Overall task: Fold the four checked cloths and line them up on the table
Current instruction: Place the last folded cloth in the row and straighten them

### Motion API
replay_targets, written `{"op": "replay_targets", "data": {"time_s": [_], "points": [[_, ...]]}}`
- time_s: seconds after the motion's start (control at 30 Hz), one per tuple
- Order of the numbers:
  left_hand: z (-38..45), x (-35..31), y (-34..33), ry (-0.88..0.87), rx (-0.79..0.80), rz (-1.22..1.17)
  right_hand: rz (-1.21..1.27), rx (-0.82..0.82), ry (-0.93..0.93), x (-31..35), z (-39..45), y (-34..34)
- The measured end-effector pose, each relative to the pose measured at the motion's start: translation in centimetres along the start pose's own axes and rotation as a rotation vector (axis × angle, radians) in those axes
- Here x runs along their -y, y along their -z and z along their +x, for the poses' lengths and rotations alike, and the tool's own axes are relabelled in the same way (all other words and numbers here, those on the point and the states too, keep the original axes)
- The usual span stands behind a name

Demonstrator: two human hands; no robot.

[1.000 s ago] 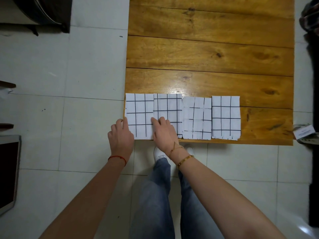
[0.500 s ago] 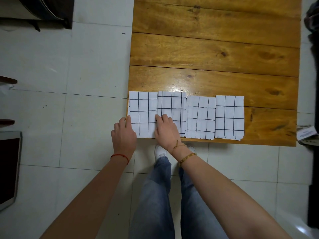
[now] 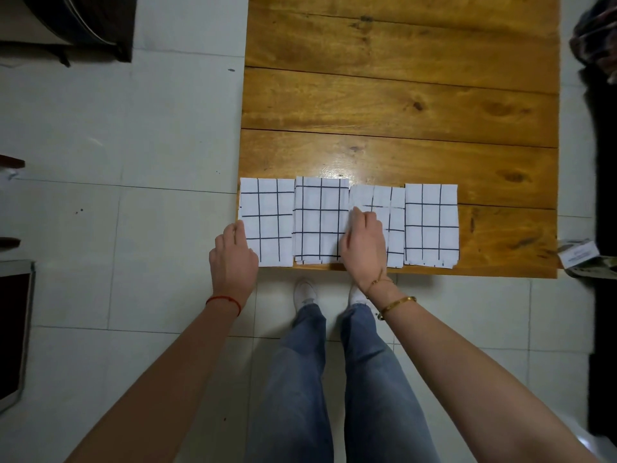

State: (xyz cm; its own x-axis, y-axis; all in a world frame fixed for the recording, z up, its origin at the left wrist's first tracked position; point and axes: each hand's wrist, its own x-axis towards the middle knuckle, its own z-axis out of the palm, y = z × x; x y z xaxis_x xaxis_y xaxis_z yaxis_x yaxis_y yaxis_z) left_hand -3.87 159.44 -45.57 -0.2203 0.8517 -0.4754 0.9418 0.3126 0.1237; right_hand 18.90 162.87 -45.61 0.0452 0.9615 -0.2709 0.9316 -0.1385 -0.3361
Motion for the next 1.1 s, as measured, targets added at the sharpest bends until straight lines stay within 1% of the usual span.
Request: {"op": "replay_targets", "data": {"time_s": [0.07, 0.17, 0.3, 0.37, 0.43, 0.5, 0.6, 0.77, 0.87, 0.97, 1.1], "points": [[0.2, -0.1, -0.1, -0.021, 0.015, 0.017, -0.023, 0.070, 0.048, -0.6, -0.4, -0.3], [0.2, -0.1, -0.4, -0.028, 0.031, 0.013, -0.037, 0.114, 0.109, -0.7, -0.6, -0.9], [0.0, 0.0, -0.4, -0.038, 0.031, -0.006, -0.012, 0.113, 0.114, -0.8, -0.7, -0.8], [-0.2, -0.3, -0.3, -0.046, 0.002, 0.003, 0.001, 0.092, 0.112, -1.1, -0.8, -0.4], [-0.5, -1.3, 0.0, -0.070, -0.053, -0.006, 0.027, 0.049, 0.081, -2.0, -0.9, 0.2], [-1.0, -3.2, 0.1, -0.133, -0.086, -0.016, 0.058, -0.017, 0.014, -3.6, -1.0, 0.9], [-1.8, -7.2, -0.1, -0.256, -0.078, -0.055, 0.052, -0.098, -0.091, -6.7, -1.1, 2.1], [-3.1, -13.7, -1.5, -0.405, -0.020, -0.062, 0.002, -0.116, -0.216, -12.3, -1.1, 4.0], [-3.4, -15.9, -2.5, -0.392, 0.011, -0.030, -0.057, -0.087, -0.250, -15.2, -1.2, 5.0], [-3.5, -17.1, -3.1, -0.347, 0.039, -0.005, -0.038, -0.040, -0.287, -17.2, -1.1, 5.6], [-3.6, -17.9, -3.6, -0.284, 0.069, 0.005, -0.002, 0.034, -0.214, -18.1, -1.0, 5.7]]}}
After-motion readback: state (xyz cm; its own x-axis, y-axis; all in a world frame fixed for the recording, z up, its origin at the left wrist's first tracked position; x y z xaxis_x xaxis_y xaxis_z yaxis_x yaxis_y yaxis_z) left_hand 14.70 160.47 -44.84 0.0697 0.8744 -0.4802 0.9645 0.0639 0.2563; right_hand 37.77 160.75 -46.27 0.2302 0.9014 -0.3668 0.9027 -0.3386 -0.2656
